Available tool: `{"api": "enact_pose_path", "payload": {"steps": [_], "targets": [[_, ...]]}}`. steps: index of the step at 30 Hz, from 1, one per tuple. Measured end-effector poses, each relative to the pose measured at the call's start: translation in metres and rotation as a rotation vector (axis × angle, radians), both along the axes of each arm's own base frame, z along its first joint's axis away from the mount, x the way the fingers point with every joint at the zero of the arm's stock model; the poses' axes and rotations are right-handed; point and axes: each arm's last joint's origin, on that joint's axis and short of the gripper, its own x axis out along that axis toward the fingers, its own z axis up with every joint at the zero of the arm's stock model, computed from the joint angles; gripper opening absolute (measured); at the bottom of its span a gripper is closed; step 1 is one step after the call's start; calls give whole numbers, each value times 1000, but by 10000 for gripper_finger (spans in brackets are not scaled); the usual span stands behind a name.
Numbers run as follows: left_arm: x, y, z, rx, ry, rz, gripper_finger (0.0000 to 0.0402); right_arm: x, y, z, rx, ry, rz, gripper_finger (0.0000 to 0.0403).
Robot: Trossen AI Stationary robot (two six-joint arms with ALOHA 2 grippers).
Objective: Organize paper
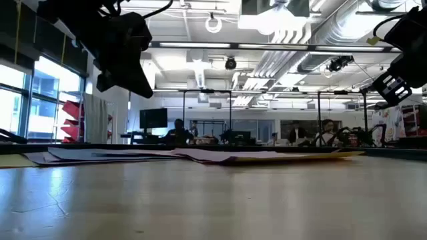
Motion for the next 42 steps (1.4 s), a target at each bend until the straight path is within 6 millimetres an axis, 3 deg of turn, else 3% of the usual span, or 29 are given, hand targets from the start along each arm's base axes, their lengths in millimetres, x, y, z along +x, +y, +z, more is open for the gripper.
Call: {"api": "enact_pose_path", "payload": {"steps": [33,42], "targets": [[0,0,0,-1,-1,1,1,0,0,0,1,0,3,0],[5,6,8,82,-122,173,1,0,0,0,1,0,2,0]]}}
